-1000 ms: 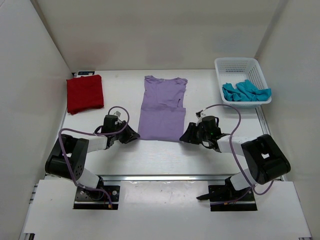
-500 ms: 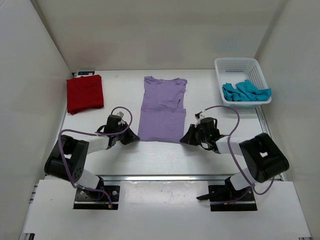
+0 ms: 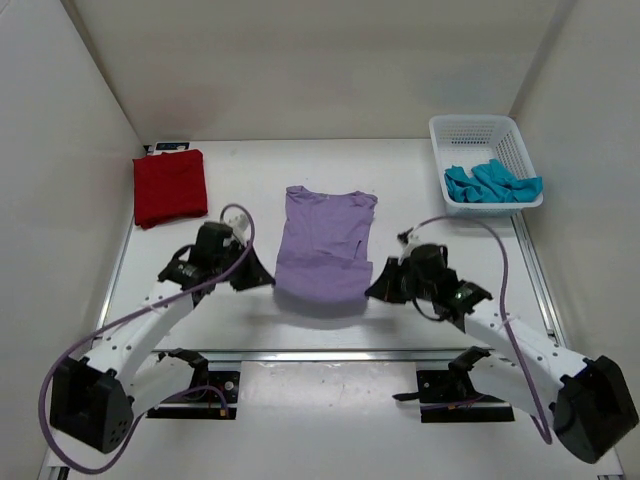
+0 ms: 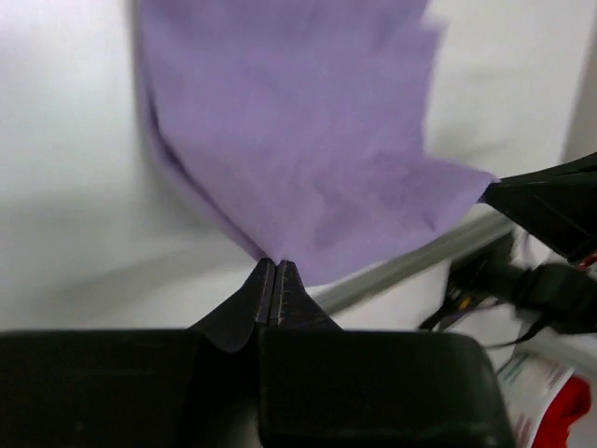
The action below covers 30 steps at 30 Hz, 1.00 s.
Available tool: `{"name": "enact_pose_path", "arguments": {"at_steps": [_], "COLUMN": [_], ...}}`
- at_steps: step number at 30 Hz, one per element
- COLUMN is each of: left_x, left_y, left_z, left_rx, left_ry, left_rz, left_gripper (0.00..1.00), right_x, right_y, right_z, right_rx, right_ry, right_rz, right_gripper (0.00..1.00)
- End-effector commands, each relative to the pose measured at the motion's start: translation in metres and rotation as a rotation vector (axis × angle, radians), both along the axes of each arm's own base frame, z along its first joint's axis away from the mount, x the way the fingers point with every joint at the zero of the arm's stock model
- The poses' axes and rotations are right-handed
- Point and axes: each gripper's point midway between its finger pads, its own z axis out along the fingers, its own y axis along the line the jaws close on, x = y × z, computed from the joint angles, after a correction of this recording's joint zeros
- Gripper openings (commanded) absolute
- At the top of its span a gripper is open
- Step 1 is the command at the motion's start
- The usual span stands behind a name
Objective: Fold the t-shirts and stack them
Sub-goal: Grab one side of the 2/3 rectangular tshirt with both arms, then fold the long partially folded tshirt into a neat square
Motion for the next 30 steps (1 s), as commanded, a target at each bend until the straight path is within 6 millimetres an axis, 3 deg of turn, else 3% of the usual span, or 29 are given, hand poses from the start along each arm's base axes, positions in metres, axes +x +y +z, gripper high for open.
{"name": "enact_pose_path", "arguments": {"at_steps": [1, 2, 3, 5, 7, 8, 9, 10, 11, 12, 13, 15, 16, 17, 19, 20, 21, 22, 24, 25, 27, 28, 29, 30], "left_x": [0.058, 0.076, 0.098, 0.143, 0.175, 0.195, 0.217, 0.230, 0.246, 0.263, 0.274, 0.301, 0.308, 0.322, 0.340, 0.350, 0.357, 0.364, 0.375, 0.378, 0.377, 0.371, 0.368, 0.357], "left_y": [-0.008, -0.007, -0.004, -0.006, -0.006, -0.007, -0.004, -0.006, -0.008, -0.008, -0.006, -0.003, -0.002, 0.002, 0.011, 0.013, 0.010, 0.011, 0.016, 0.018, 0.028, 0.025, 0.028, 0.028], "left_z": [0.057, 0.058, 0.071, 0.087, 0.088, 0.087, 0.084, 0.069, 0.080, 0.074, 0.060, 0.070, 0.067, 0.067, 0.064, 0.063, 0.061, 0.063, 0.075, 0.082, 0.083, 0.078, 0.074, 0.064], "left_rx": [-0.052, -0.046, -0.052, -0.089, -0.068, -0.050, -0.012, -0.003, -0.021, -0.015, 0.006, 0.008, 0.016, 0.023, 0.032, 0.028, 0.009, -0.013, -0.059, -0.060, -0.031, -0.037, -0.040, -0.047], "left_ry": [-0.143, -0.160, -0.209, -0.268, -0.291, -0.298, -0.306, -0.279, -0.312, -0.302, -0.287, -0.324, -0.318, -0.332, -0.330, -0.337, -0.332, -0.349, -0.386, -0.399, -0.403, -0.386, -0.381, -0.354], "left_rz": [0.027, 0.054, 0.097, 0.173, 0.216, 0.234, 0.265, 0.272, 0.277, 0.298, 0.310, 0.346, 0.356, 0.376, 0.418, 0.432, 0.430, 0.430, 0.429, 0.433, 0.437, 0.414, 0.412, 0.401], "left_gripper": [0.00, 0.00, 0.00, 0.00, 0.00, 0.00, 0.00, 0.00, 0.00, 0.00, 0.00, 0.00, 0.00, 0.00, 0.00, 0.04, 0.13, 0.21, 0.64, 0.70, 0.80, 0.79, 0.79, 0.77], "right_x": [0.066, 0.091, 0.114, 0.159, 0.198, 0.218, 0.235, 0.254, 0.266, 0.282, 0.296, 0.321, 0.337, 0.347, 0.369, 0.383, 0.397, 0.403, 0.408, 0.406, 0.398, 0.391, 0.381, 0.375], "right_y": [-0.006, -0.011, -0.024, -0.024, -0.037, -0.033, -0.033, -0.039, -0.040, -0.039, -0.041, -0.047, -0.049, -0.051, -0.054, -0.054, -0.054, -0.050, -0.044, -0.041, -0.039, -0.039, -0.034, -0.038], "right_z": [0.059, 0.080, 0.075, 0.090, 0.098, 0.100, 0.098, 0.111, 0.098, 0.093, 0.102, 0.079, 0.092, 0.078, 0.073, 0.067, 0.066, 0.071, 0.074, 0.082, 0.097, 0.109, 0.105, 0.129], "right_rx": [0.006, 0.008, -0.019, 0.009, 0.008, 0.021, 0.035, 0.035, 0.019, 0.015, 0.035, 0.042, 0.052, 0.044, 0.057, 0.052, 0.057, 0.062, 0.076, 0.078, 0.069, 0.053, 0.037, 0.028], "right_ry": [-0.165, -0.237, -0.233, -0.250, -0.266, -0.270, -0.265, -0.310, -0.294, -0.294, -0.301, -0.246, -0.273, -0.247, -0.222, -0.207, -0.211, -0.214, -0.212, -0.227, -0.260, -0.295, -0.287, -0.350], "right_rz": [-0.040, -0.062, -0.106, -0.107, -0.144, -0.127, -0.122, -0.155, -0.163, -0.162, -0.165, -0.181, -0.198, -0.205, -0.221, -0.227, -0.235, -0.224, -0.206, -0.194, -0.177, -0.172, -0.166, -0.168], "right_gripper": [0.00, 0.00, 0.00, 0.00, 0.00, 0.00, 0.00, 0.00, 0.00, 0.00, 0.00, 0.00, 0.00, 0.00, 0.02, 0.07, 0.10, 0.16, 0.30, 0.32, 0.48, 0.48, 0.48, 0.48]}}
